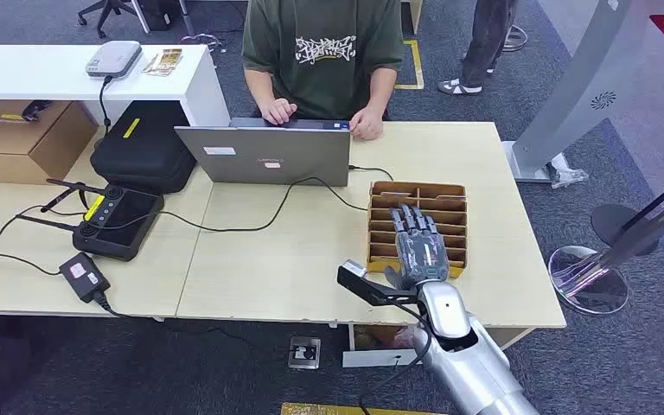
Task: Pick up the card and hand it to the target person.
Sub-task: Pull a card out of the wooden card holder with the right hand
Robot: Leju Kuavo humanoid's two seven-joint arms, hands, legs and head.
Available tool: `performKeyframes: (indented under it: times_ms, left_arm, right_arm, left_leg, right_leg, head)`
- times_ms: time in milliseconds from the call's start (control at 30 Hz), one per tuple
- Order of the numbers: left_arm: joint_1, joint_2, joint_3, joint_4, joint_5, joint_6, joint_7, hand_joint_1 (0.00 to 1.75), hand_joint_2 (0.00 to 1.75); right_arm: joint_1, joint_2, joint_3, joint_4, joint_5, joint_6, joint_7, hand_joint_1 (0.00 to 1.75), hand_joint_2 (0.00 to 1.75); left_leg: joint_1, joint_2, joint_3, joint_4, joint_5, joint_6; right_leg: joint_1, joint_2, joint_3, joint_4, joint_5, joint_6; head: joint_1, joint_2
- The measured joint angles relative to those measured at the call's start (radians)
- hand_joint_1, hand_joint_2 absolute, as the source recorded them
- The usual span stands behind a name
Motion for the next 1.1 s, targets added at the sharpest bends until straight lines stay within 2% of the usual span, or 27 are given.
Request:
performKeyframes:
  times_ms: [600,733,833,933,1033,1100]
  left_arm:
    - [0.001,0.0,0.0,0.0,0.0,0.0,0.014,0.0,0.0]
    - [0.001,0.0,0.0,0.0,0.0,0.004,0.018,0.0,0.0]
    - [0.001,-0.001,0.0,0.0,0.0,0.015,0.026,0.0,0.0]
    - [0.001,-0.002,0.0,0.0,0.0,0.021,0.03,0.0,0.0]
    - [0.001,-0.001,0.0,0.0,0.0,0.021,0.03,0.0,0.0]
    - [0.001,-0.001,0.0,0.0,-0.001,0.021,0.031,0.0,0.0]
  right_arm:
    - [0.021,-0.015,0.0,-0.021,-0.004,-0.003,-0.012,0.34,1.75]
    - [0.022,-0.017,0.0,-0.02,-0.012,-0.001,-0.018,0.61,1.75]
    - [0.024,-0.02,0.0,-0.017,-0.02,-0.001,-0.02,0.51,1.75]
    - [0.027,-0.025,0.0,-0.013,-0.022,-0.002,-0.021,0.62,1.75]
    - [0.028,-0.028,0.0,-0.009,-0.024,-0.002,-0.023,0.65,1.75]
    - [0.028,-0.03,0.0,-0.006,-0.024,-0.002,-0.023,0.78,1.75]
  left_leg:
    - [0.0,0.0,0.0,0.0,0.0,0.0]
    - [0.0,0.0,0.0,0.0,0.0,0.0]
    - [0.0,0.0,0.0,0.0,0.0,0.0]
    - [0.0,0.0,0.0,0.0,0.0,0.0]
    - [0.0,0.0,0.0,0.0,0.0,0.0]
    - [0.0,0.0,0.0,0.0,0.0,0.0]
  right_leg:
    - [0.0,0.0,0.0,0.0,0.0,0.0]
    - [0.0,0.0,0.0,0.0,0.0,0.0]
    - [0.0,0.0,0.0,0.0,0.0,0.0]
    - [0.0,0.0,0.0,0.0,0.0,0.0]
    - [0.0,0.0,0.0,0.0,0.0,0.0]
    - [0.0,0.0,0.0,0.0,0.0,0.0]
  head:
    - [0.0,0.0]
    - [0.0,0.0]
    - [0.0,0.0]
    - [0.0,0.0]
    - [0.0,0.0]
    - [0.0,0.0]
